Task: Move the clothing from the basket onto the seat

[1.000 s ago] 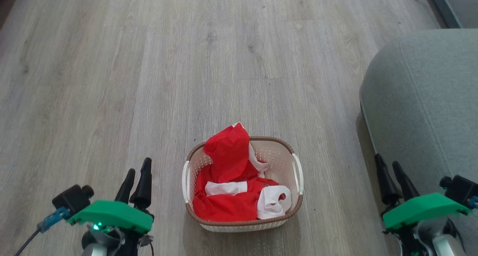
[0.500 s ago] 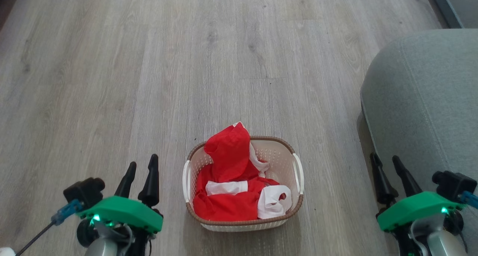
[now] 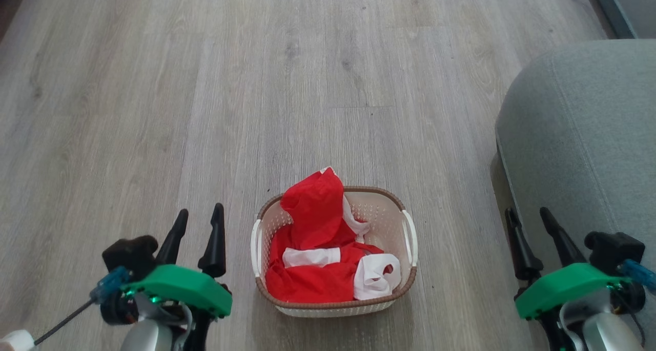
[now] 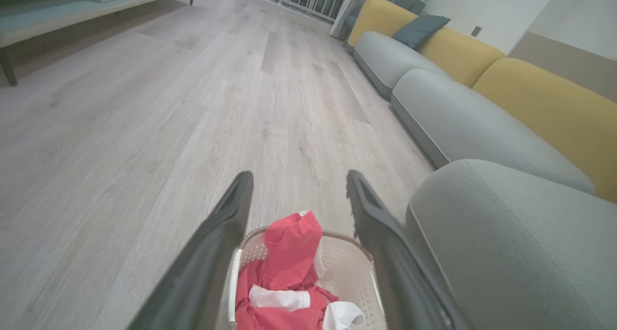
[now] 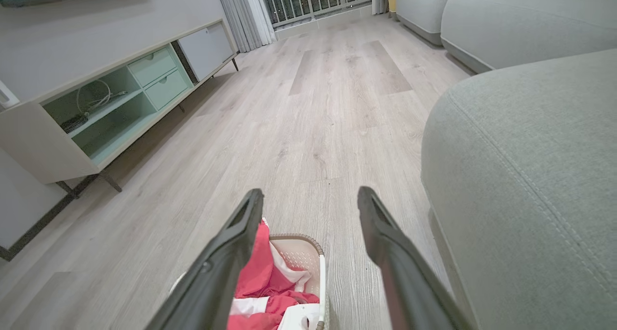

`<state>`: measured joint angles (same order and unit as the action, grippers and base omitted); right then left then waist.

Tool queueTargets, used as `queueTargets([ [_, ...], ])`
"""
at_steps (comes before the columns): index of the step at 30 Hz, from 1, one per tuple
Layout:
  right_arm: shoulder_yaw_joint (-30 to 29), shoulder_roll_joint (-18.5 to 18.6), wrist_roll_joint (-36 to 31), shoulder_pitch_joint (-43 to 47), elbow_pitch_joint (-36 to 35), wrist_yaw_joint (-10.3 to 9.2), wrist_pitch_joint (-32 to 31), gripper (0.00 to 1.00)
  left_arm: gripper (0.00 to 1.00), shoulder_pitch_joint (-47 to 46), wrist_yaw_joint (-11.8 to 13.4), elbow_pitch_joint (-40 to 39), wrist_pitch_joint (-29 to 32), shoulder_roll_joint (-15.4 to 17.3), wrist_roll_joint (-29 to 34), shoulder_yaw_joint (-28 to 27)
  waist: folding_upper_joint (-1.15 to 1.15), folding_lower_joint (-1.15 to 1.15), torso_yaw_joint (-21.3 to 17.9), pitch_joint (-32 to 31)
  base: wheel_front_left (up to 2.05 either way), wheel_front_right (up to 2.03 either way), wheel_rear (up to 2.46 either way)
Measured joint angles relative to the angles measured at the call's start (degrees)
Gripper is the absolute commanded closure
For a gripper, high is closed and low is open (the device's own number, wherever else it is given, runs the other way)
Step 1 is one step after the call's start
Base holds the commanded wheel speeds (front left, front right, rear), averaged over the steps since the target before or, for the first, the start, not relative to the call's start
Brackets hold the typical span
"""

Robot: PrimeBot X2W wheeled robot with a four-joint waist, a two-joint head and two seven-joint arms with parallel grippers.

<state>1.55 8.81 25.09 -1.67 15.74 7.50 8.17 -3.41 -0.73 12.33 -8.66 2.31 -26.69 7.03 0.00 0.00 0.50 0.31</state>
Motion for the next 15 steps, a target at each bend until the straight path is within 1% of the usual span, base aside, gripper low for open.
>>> queueTargets([
  [2,0.11,0.13,-1.29,0.0,-0.01,0.0,0.53,0.0,0.0,-0.01,0.41,-0.18,-0.22,0.02,1.51,0.15,0.0,0.0,-0.02,0.0,0.0,0.0,0.0],
  [10,0.42,0.18,-6.13,-0.04,0.0,0.0,2.0,0.0,0.0,-0.04,0.59,-0.98,-1.51,0.16,7.03,0.46,0.0,0.0,-0.11,0.14,0.0,0.0,0.0],
  [11,0.47,0.18,-7.08,-0.05,-0.04,0.0,2.21,0.0,0.0,-0.1,0.93,-1.11,-1.69,0.18,8.5,0.52,0.0,0.0,-0.11,0.17,0.0,0.0,0.0],
  [15,0.69,0.26,-9.26,-0.06,-0.07,0.0,2.97,0.0,0.0,-0.16,0.93,-1.21,-2.49,0.19,10.32,0.49,0.0,0.0,-0.12,0.19,0.0,0.0,0.0],
])
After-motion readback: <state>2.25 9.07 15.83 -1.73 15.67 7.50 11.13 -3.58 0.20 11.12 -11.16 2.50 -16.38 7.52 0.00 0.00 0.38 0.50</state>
